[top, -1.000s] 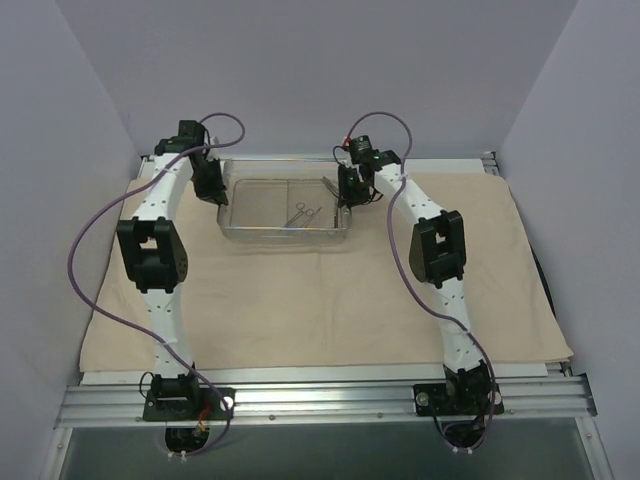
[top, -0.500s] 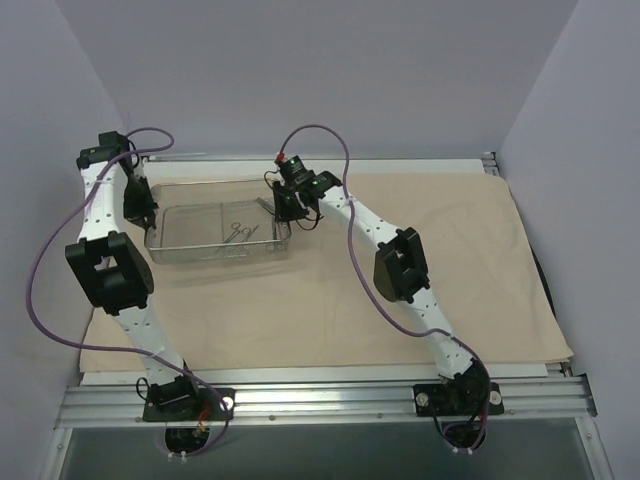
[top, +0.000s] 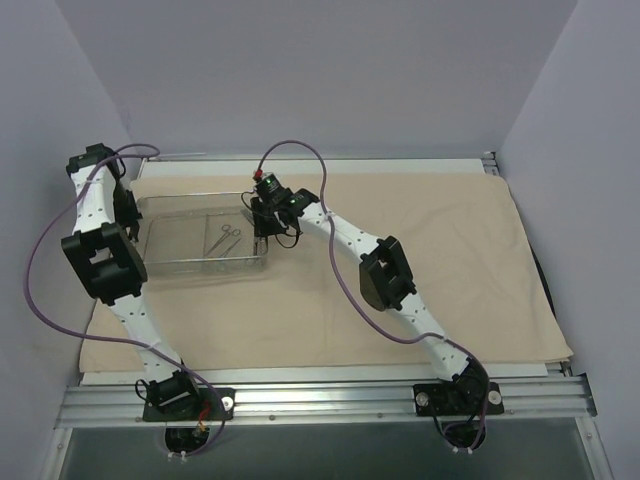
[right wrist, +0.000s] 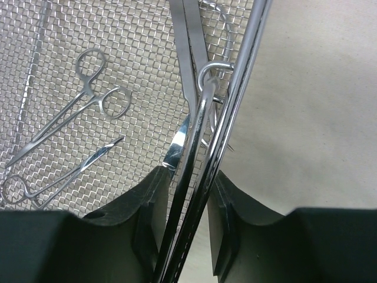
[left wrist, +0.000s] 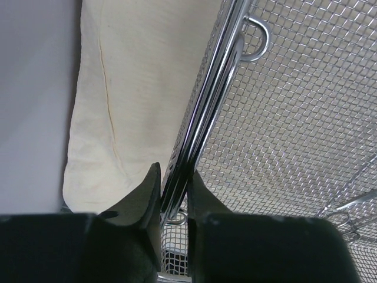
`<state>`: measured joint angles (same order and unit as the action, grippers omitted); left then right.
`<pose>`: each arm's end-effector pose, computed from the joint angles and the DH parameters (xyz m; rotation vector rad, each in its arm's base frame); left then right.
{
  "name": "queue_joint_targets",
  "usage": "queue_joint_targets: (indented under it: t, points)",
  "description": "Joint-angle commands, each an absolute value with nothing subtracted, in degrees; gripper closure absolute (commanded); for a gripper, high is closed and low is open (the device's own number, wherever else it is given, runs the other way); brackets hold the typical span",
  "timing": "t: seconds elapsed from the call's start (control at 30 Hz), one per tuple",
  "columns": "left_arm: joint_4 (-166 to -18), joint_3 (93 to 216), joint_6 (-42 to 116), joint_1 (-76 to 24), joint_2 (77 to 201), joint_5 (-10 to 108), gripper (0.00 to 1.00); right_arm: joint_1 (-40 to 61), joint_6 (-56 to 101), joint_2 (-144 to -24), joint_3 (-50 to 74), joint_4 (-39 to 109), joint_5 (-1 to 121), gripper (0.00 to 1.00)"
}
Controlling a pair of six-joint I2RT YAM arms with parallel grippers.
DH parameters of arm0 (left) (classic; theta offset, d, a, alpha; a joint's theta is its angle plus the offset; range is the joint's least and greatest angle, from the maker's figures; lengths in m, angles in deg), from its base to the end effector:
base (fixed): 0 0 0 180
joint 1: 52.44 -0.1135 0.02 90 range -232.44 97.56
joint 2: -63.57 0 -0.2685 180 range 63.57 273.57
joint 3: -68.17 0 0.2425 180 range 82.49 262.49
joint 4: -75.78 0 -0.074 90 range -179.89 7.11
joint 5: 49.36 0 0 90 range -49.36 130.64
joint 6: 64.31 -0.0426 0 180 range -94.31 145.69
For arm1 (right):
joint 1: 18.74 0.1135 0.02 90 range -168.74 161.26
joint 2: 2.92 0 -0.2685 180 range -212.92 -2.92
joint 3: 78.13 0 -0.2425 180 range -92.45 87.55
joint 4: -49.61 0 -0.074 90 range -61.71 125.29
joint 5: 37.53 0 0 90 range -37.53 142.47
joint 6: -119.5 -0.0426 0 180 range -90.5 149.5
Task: Open and lay out the surgical kit
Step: Place the container in the surgical kit.
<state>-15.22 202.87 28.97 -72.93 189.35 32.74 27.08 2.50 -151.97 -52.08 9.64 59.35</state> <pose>0.4069 0.1583 0.2545 -0.6315 2.9139 0.2423 0.4055 0.4246 0.2055 -0.4482 2.2637 0.8232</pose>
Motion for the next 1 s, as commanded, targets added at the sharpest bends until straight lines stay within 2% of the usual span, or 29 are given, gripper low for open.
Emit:
queue_joint_targets:
  t: [0.0,0.07,0.1,0.2,0.3,0.33,0.4,0.43,0.5,0.57,0.67,0.97]
  points:
    - [-23.97,208.61,38.52,-75.20,192.95,27.28,0.79,33.38,3.92,-150.31,-54.40,13.23,76.20,1.00]
    - [-23.36,208.27,38.95,-75.29,193.04,27.54,0.77,33.56,3.92,-149.44,-53.61,12.96,76.03,0.96]
    - [-23.62,207.65,39.04,-75.20,192.60,27.89,0.68,33.56,4.01,-149.09,-52.39,12.96,75.77,0.93]
    - [-25.73,203.70,39.48,-75.20,190.93,28.25,0.49,33.38,3.93,-148.47,-51.14,13.14,75.41,0.76]
    - [-24.24,202.99,40.27,-74.94,190.67,27.28,0.40,33.29,3.84,-148.47,-51.41,13.23,74.98,0.63]
    - [-23.89,202.73,40.54,-74.94,190.14,26.76,0.29,33.21,3.84,-148.38,-51.67,13.40,74.71,0.54]
    - [-24.06,202.38,40.54,-74.85,189.26,25.79,0.20,32.86,4.01,-148.03,-52.20,13.23,73.92,0.44]
    - [-23.97,202.37,40.63,-74.50,188.04,25.27,0.03,32.59,4.01,-147.16,-51.94,13.31,73.05,0.42]
    - [-23.97,202.90,40.45,-74.15,186.80,23.60,0.06,31.80,4.80,-145.66,-51.32,13.40,72.34,0.38]
    - [-23.97,203.95,39.84,-73.71,185.83,23.77,0.06,31.27,6.64,-143.11,-50.27,12.96,68.57,0.27]
    - [-23.09,208.08,39.75,-73.27,186.18,24.20,0.06,28.47,6.83,-140.74,-48.87,12.17,67.94,0.20]
    - [-20.81,212.40,38.25,-72.21,190.31,23.77,0.06,26.35,8.50,-141.17,-44.73,12.96,72.59,0.18]
